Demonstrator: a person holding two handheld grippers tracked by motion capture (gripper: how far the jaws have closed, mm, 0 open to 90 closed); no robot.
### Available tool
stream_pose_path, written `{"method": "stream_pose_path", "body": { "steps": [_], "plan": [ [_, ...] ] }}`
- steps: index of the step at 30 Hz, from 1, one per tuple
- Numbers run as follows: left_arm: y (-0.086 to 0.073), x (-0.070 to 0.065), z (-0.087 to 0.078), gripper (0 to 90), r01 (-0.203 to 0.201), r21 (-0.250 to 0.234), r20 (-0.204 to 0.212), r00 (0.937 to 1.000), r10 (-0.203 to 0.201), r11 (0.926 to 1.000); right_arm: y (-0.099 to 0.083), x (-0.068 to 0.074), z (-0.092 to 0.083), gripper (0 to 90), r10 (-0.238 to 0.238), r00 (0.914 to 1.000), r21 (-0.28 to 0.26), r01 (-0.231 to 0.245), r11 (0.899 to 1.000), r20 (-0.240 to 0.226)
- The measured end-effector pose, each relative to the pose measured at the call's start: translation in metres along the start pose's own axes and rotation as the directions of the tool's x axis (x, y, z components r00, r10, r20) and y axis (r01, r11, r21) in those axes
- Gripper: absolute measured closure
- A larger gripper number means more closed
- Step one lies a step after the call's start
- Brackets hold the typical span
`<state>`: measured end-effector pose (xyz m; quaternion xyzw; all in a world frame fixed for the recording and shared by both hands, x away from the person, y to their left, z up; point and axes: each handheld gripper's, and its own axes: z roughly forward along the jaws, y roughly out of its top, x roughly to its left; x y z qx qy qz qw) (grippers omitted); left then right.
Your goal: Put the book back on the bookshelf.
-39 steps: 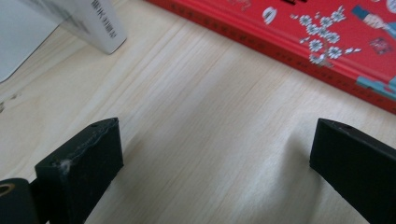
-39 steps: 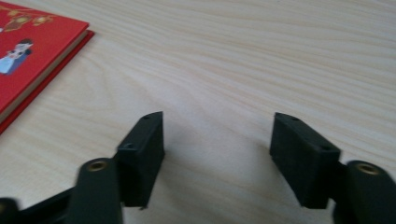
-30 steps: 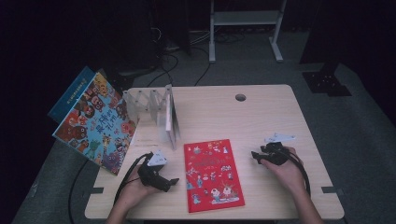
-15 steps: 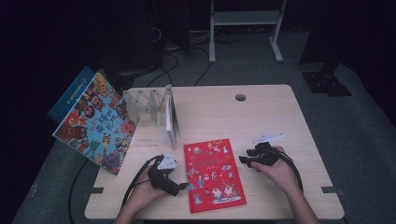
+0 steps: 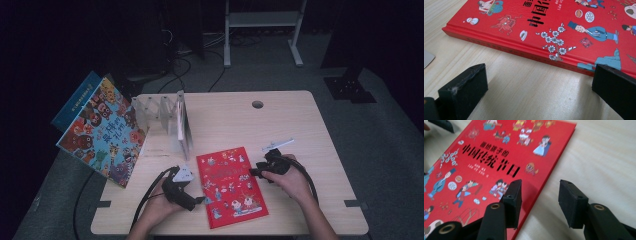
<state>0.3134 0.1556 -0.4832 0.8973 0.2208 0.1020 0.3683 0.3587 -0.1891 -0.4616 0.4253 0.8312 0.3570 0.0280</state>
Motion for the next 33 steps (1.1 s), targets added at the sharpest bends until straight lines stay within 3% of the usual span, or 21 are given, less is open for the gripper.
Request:
{"method": "stream_pose_path", "body": {
  "steps": [6,8,12,18,20,23,28,33],
  "plan": [
    [0.0,0.0,0.0,0.0,0.0,0.0,0.0,1.0,0.0,1.0,-0.001,0.002,0.004,56.6,0.024,0.999,0.027,-0.023,0.999,-0.039],
    [0.0,0.0,0.0,0.0,-0.001,-0.001,0.0,1.0,0.001,1.0,-0.001,0.002,0.007,56.4,0.036,0.9965,0.031,-0.033,0.999,-0.076],
    [0.0,0.0,0.0,0.0,0.0,-0.001,0.0,1.0,0.0,1.0,0.0,0.002,0.007,58.0,0.047,0.9959,0.033,-0.045,0.998,-0.078],
    [0.0,0.0,0.0,0.0,0.0,-0.001,0.0,1.0,0.0,1.0,0.004,-0.002,0.006,63.1,0.096,0.991,0.083,-0.088,0.993,-0.094],
    [0.0,0.0,0.0,0.0,0.0,0.0,0.0,1.0,0.0,1.0,0.007,-0.005,0.006,65.0,0.121,0.9873,0.104,-0.11,0.988,-0.102],
    [0.0,0.0,0.0,0.0,-0.001,0.0,0.0,1.0,0.001,1.0,0.012,-0.007,0.007,65.4,0.118,0.9871,0.135,-0.103,0.985,-0.108],
    [0.001,0.0,0.001,0.0,-0.001,0.0,0.0,1.0,0.001,1.0,0.026,-0.013,0.009,68.7,0.153,0.9808,0.228,-0.123,0.966,-0.12],
    [0.001,0.0,0.001,0.0,0.001,0.001,0.001,1.0,-0.001,1.0,0.035,-0.011,0.01,70.1,0.16,0.9826,0.275,-0.129,0.953,-0.095]
  ]
}}
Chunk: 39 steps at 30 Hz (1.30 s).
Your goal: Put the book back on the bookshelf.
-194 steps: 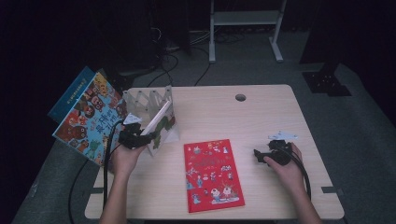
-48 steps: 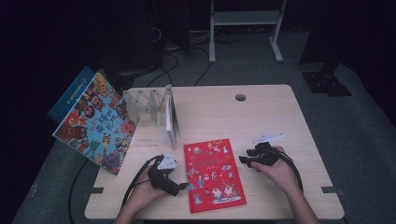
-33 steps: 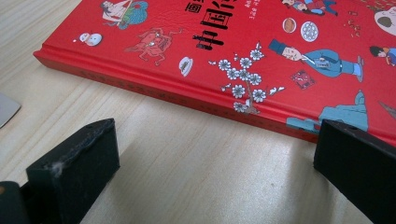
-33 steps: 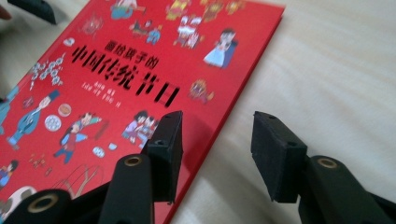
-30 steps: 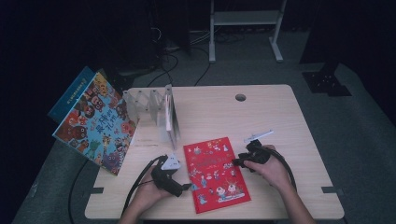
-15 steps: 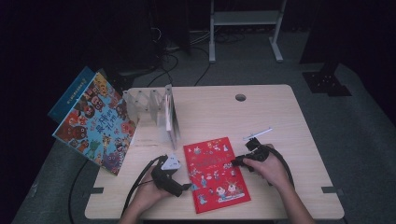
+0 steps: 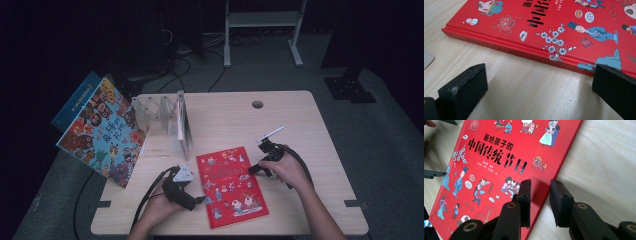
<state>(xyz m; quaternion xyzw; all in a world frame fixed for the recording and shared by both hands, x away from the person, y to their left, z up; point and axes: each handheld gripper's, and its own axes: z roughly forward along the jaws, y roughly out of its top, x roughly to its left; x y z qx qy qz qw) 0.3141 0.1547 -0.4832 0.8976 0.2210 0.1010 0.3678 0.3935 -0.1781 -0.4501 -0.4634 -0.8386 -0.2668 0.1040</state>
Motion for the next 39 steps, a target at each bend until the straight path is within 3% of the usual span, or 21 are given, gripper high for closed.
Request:
{"method": "stream_pose_path", "body": {
  "steps": [12,20,23,34,39],
  "plan": [
    [0.005,-0.003,0.006,0.0,-0.006,0.0,0.004,1.0,0.006,1.0,0.018,0.002,-0.002,71.9,0.033,0.9988,0.074,-0.036,0.997,0.035],
    [0.008,-0.003,0.008,0.0,-0.016,0.003,0.014,0.9998,0.016,0.9999,0.021,-0.007,-0.002,72.2,0.062,0.998,0.074,-0.062,0.995,0.008],
    [0.008,-0.003,0.008,0.0,-0.016,0.004,0.014,0.9998,0.016,0.9999,0.022,-0.009,0.002,69.9,0.061,0.9976,0.104,-0.064,0.993,0.033],
    [0.009,-0.003,0.008,0.0,-0.019,0.004,0.019,0.9996,0.019,0.9998,0.022,-0.008,0.002,70.8,0.061,0.9979,0.103,-0.063,0.993,0.021],
    [0.009,-0.002,0.009,0.0,-0.018,0.001,0.021,0.9996,0.018,0.9998,0.022,-0.007,-0.009,72.0,0.061,0.9979,0.068,-0.059,0.996,-0.024]
  ]
}}
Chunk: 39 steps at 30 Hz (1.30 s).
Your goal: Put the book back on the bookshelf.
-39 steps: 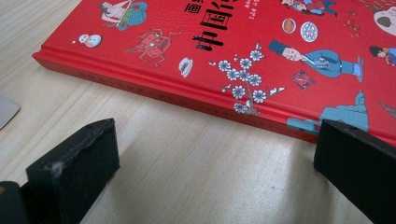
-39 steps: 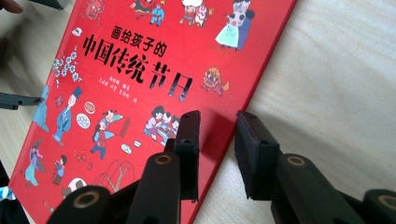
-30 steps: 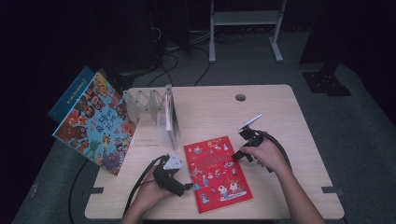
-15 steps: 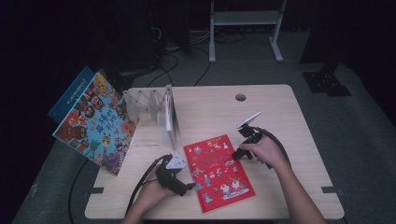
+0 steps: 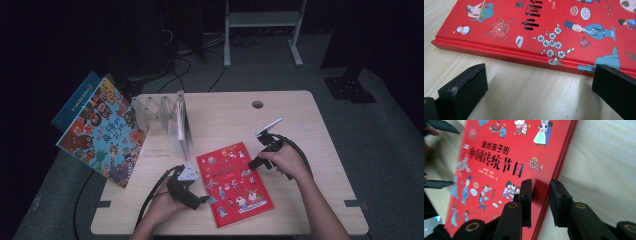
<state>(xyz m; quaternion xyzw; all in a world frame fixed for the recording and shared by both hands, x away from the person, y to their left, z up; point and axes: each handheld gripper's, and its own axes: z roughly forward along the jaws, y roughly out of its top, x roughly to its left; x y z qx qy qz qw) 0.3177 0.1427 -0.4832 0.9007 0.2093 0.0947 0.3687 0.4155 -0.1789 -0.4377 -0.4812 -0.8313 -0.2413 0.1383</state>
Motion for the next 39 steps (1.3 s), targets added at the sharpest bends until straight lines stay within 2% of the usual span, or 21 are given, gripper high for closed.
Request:
{"method": "stream_pose_path", "body": {
  "steps": [7,11,14,15,17,22,23,24,28,34,38,39],
  "plan": [
    [0.0,0.0,0.0,0.0,-0.001,-0.001,0.0,1.0,0.001,1.0,0.001,0.009,-0.013,72.1,-0.033,0.9995,-0.024,0.033,0.999,-0.002],
    [0.0,0.0,0.0,0.0,-0.006,0.001,-0.001,1.0,0.006,1.0,0.001,0.016,-0.025,72.4,-0.058,0.9978,-0.05,0.056,0.997,-0.033],
    [0.0,0.0,0.0,0.0,-0.006,0.002,-0.001,1.0,0.006,1.0,0.004,0.023,-0.031,71.7,-0.066,0.9967,-0.05,0.063,0.997,-0.047],
    [0.0,0.0,0.0,0.0,-0.004,0.0,0.0,1.0,0.004,1.0,0.005,0.025,-0.031,70.8,-0.071,0.9957,-0.037,0.069,0.997,-0.059],
    [0.0,0.0,0.0,0.0,-0.001,-0.002,0.0,1.0,0.001,1.0,0.006,0.028,-0.031,70.4,-0.081,0.9956,-0.032,0.08,0.996,-0.047],
    [0.0,0.0,0.0,0.0,-0.001,-0.004,0.001,1.0,0.001,1.0,0.008,0.029,-0.031,69.1,-0.084,0.9943,-0.024,0.083,0.996,-0.066],
    [0.0,0.0,0.0,0.0,-0.002,-0.003,0.001,1.0,0.002,1.0,0.008,0.03,-0.03,67.7,-0.085,0.9924,-0.021,0.084,0.996,-0.089],
    [0.0,0.0,0.0,0.0,-0.002,-0.003,0.001,1.0,0.002,1.0,0.009,0.031,-0.029,67.0,-0.087,0.9919,-0.02,0.086,0.996,-0.092],
    [0.0,0.0,0.001,0.0,-0.003,-0.006,0.0,1.0,0.003,1.0,0.012,0.035,-0.024,64.7,-0.094,0.992,-0.007,0.093,0.996,-0.085],
    [0.0,0.0,0.001,0.0,-0.005,-0.006,0.002,1.0,0.005,1.0,0.018,0.039,-0.018,61.1,-0.094,0.9895,0.009,0.096,0.995,-0.109],
    [0.0,0.0,0.001,0.0,-0.004,-0.007,0.001,1.0,0.004,1.0,0.02,0.042,-0.01,58.6,-0.098,0.9894,0.027,0.101,0.995,-0.108],
    [0.0,0.0,0.001,0.0,-0.003,-0.007,0.001,1.0,0.003,1.0,0.021,0.043,-0.008,58.9,-0.103,0.9868,0.031,0.107,0.994,-0.125]
  ]
}}
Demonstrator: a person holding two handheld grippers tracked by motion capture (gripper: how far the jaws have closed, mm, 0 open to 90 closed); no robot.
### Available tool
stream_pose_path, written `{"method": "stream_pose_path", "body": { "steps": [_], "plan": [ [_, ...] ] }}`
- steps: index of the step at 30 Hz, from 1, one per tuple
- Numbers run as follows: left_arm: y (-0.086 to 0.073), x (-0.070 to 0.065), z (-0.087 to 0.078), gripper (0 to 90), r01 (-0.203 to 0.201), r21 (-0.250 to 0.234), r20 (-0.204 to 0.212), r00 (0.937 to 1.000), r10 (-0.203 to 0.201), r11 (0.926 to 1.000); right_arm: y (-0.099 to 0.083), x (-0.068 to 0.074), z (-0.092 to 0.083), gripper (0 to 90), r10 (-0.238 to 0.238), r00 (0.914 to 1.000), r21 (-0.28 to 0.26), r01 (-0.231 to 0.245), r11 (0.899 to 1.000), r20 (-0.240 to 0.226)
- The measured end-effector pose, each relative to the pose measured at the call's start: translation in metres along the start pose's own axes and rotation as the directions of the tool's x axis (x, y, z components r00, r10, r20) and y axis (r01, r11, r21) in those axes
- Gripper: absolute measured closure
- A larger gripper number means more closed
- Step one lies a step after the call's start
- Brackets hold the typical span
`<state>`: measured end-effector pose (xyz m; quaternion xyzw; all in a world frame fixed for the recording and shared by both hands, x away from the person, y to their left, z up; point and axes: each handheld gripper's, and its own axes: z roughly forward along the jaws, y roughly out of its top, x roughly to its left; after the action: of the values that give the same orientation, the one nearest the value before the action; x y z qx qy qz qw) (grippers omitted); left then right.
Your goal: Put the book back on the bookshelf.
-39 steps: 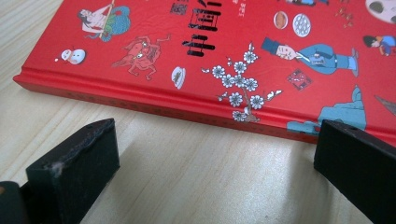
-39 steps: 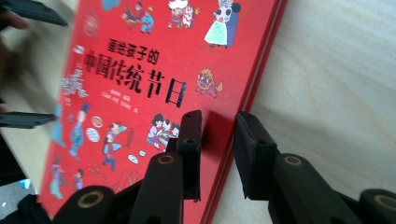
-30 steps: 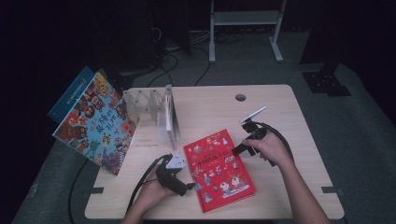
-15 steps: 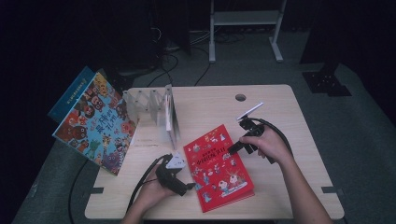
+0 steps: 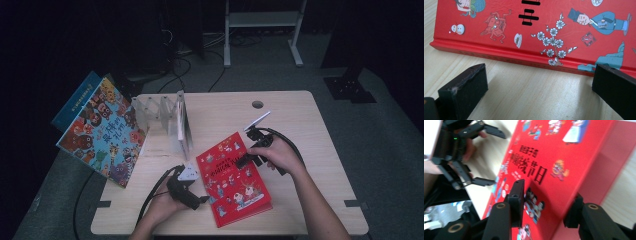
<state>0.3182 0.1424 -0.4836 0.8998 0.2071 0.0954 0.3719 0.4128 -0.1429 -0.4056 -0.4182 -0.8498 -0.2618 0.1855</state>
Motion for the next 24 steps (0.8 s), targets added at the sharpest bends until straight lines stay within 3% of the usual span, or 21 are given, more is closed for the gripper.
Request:
{"method": "stream_pose_path", "body": {
  "steps": [4,15,19,21,24],
  "plan": [
    [0.0,0.0,0.0,0.0,-0.001,0.0,0.0,1.0,0.001,1.0,0.004,0.005,0.005,60.9,-0.015,0.9999,0.007,0.015,1.0,0.0],
    [0.0,0.0,0.0,0.0,-0.004,0.005,0.0,1.0,0.004,1.0,0.009,0.013,-0.007,68.1,-0.013,0.9997,-0.014,0.013,1.0,-0.021],
    [0.0,0.0,0.0,0.0,-0.006,0.007,0.0,1.0,0.006,1.0,0.01,0.015,-0.009,74.4,-0.009,0.9985,-0.027,0.007,1.0,-0.055],
    [0.0,0.0,0.0,0.0,-0.004,0.007,-0.001,1.0,0.004,1.0,0.01,0.017,-0.012,78.1,-0.006,0.9938,-0.053,0.0,0.999,-0.111],
    [0.0,0.0,0.0,0.0,-0.003,0.007,-0.001,1.0,0.003,1.0,0.012,0.022,-0.013,78.1,-0.01,0.9954,-0.056,0.005,0.998,-0.095]
  ]
}}
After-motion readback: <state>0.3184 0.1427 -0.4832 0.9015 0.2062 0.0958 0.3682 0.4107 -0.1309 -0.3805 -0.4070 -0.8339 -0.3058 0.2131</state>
